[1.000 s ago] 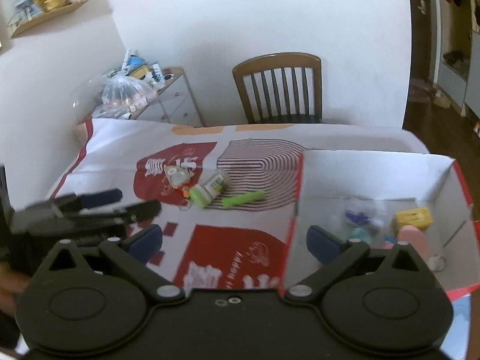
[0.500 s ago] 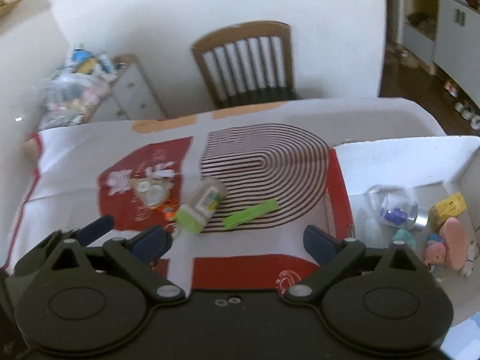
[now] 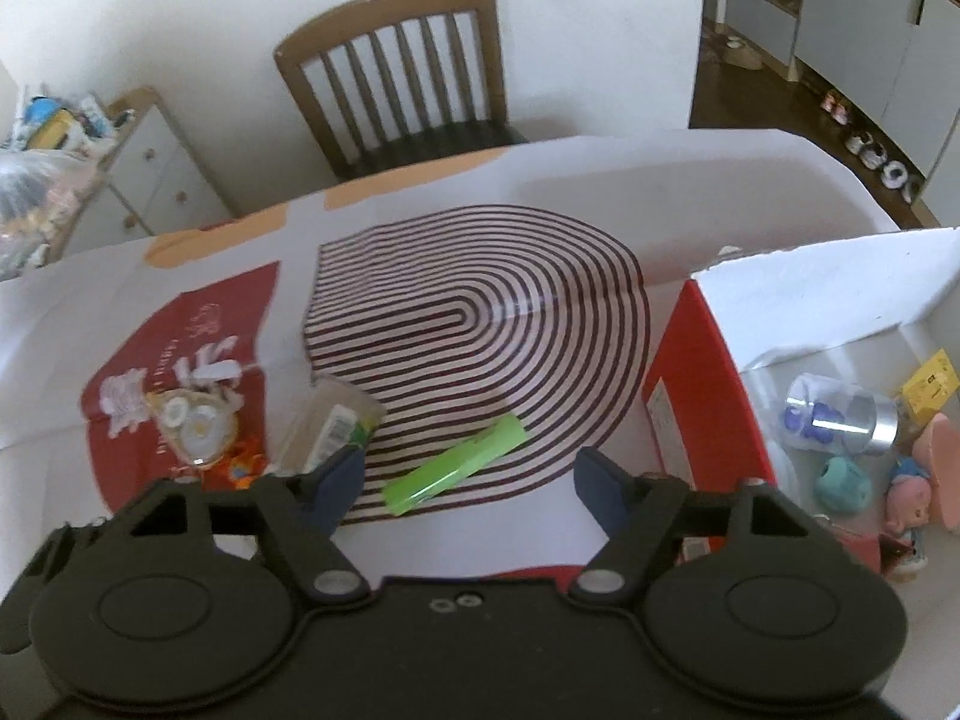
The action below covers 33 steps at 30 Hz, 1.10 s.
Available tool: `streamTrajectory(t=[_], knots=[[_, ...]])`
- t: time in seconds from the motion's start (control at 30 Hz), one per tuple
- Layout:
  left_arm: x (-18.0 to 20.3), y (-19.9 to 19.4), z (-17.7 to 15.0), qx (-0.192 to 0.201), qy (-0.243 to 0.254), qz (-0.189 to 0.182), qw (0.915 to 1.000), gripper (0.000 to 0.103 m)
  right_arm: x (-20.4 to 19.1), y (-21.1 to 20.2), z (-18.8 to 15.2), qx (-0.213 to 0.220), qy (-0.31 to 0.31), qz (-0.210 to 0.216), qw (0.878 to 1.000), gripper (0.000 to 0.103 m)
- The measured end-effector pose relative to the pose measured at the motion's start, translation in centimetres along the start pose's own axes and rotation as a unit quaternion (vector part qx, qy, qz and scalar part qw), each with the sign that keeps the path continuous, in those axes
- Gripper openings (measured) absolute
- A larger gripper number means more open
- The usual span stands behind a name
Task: Organize rigid objects
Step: 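Grasp the green-capped jar with the left gripper while the right grasps the green stick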
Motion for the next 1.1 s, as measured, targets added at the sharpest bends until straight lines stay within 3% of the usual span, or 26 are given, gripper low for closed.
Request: streamTrajectory(t=[0.37, 0.47, 0.77, 0.93, 1.1], knots=[[0.2, 3.3, 0.3, -0.012, 0.010, -0.013, 0.9998, 0.075, 0.3, 3.0, 0.5, -0.023, 0.011, -0.026, 0.999, 0.053], [0.2, 4.2, 0.2, -0.020, 0.017, -0.013, 0.9996, 0.065, 0.0, 3.7, 0.5, -0.031, 0.012, -0.022, 0.999, 0.049], [0.4, 5.7, -0.4, -0.034, 0.024, -0.014, 0.9990, 0.060, -0.7, 5.6, -0.1, -0.052, 0.016, -0.017, 0.998, 0.038], [0.3, 6.3, -0.9, -0.043, 0.022, -0.015, 0.9987, 0.050, -1.1, 5.7, -0.1, -0.048, -0.004, -0.028, 0.998, 0.035], [0.5, 6.4, -1.1, -0.041, 0.035, -0.010, 0.9985, 0.049, -0.6, 5.5, -0.5, -0.043, -0.021, -0.036, 0.998, 0.020]])
Point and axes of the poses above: each gripper's, at about its wrist camera, not at the fingertips, and y roughly the way its jaws point, x to its right, z to its top, the point moved 9 cm from there along y, roughly the way its jaws point, and after that the axes turned 8 degrees about -y, right-handed, at the moved point
